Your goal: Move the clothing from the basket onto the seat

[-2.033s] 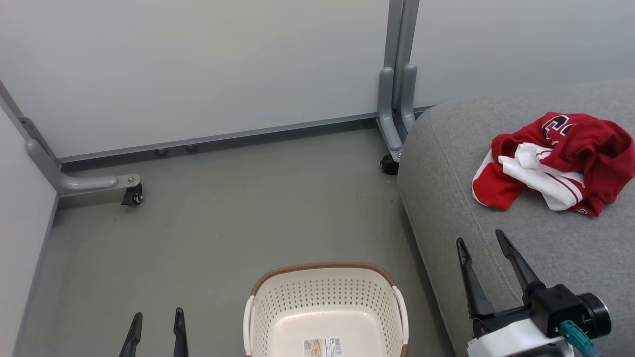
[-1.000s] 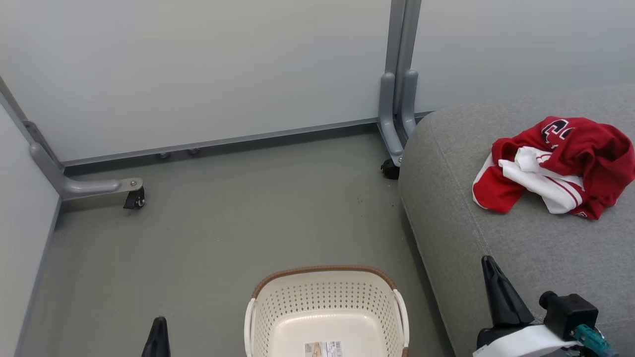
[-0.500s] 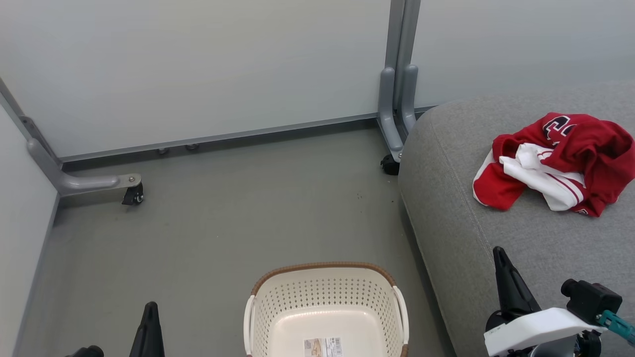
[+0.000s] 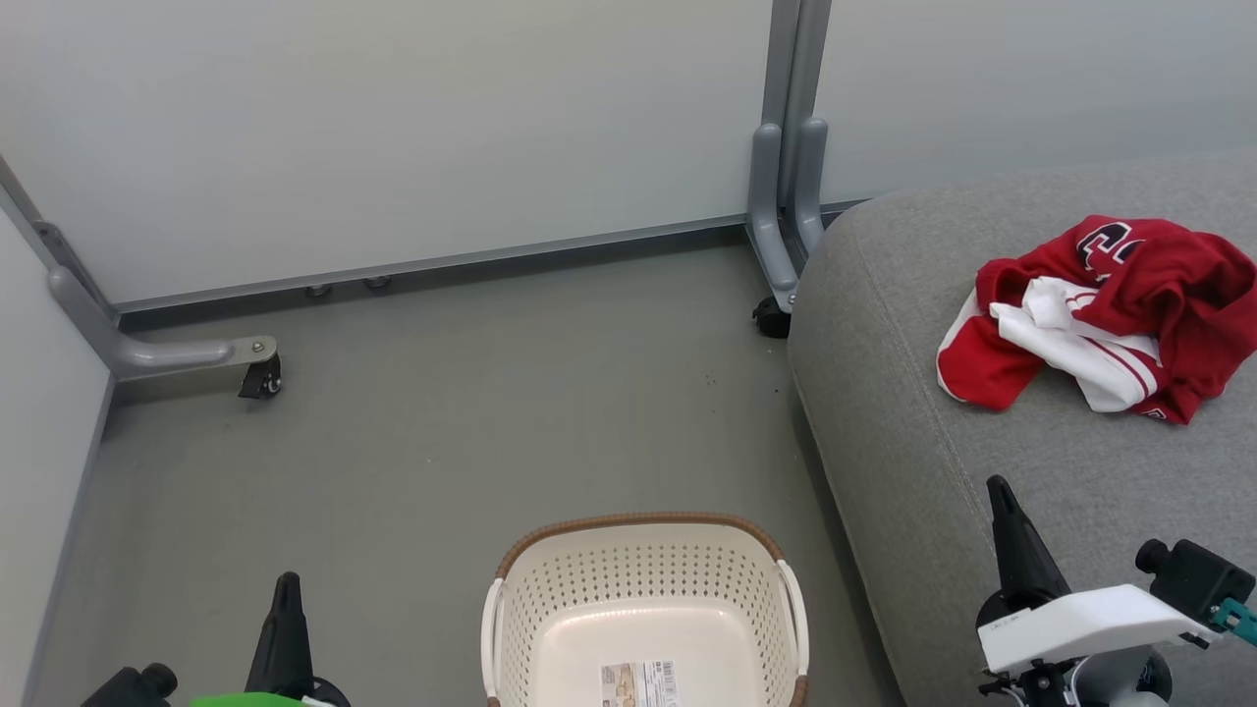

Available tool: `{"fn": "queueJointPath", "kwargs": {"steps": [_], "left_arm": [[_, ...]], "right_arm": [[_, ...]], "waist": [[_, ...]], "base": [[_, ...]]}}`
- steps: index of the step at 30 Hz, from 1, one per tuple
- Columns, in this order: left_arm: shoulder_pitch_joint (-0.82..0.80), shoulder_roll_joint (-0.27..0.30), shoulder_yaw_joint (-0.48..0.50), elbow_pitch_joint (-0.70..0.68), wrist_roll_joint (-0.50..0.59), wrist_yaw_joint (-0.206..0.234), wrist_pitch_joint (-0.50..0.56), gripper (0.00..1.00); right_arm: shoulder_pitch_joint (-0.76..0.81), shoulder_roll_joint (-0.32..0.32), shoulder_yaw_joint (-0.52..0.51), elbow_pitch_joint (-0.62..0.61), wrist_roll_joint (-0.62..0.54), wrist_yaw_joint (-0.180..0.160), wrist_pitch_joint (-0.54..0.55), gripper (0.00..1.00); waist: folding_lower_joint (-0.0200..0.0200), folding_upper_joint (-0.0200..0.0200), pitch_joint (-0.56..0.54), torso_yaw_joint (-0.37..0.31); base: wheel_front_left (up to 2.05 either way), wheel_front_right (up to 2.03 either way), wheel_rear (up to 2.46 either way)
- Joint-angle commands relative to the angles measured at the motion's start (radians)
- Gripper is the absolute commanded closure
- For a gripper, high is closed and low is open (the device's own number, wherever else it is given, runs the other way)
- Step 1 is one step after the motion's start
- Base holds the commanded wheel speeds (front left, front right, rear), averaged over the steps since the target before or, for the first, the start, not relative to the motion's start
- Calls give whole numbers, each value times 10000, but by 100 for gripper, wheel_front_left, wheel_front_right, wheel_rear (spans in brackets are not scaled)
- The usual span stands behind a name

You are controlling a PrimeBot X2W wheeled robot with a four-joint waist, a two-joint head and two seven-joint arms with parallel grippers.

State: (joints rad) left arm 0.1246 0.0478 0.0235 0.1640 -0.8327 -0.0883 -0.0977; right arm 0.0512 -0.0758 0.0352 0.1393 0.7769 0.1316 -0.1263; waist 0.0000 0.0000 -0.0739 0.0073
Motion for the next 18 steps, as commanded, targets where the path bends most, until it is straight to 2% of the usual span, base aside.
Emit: {"fn": "queueJointPath", "kwargs": {"steps": [1, 18], "left_arm": [[-346, 85, 60, -76, -381, -75, 78, 100], [-896, 96, 275, 155, -2344, -177, 600, 100]], "right_arm": [[-285, -64, -71, -48, 405, -4, 77, 100], [-639, -97, -297, 232, 2629, -7, 578, 100]], "waist": [[0, 0, 14, -2], [0, 0, 165, -16]], "base": [[0, 0, 0], [0, 0, 0]]}}
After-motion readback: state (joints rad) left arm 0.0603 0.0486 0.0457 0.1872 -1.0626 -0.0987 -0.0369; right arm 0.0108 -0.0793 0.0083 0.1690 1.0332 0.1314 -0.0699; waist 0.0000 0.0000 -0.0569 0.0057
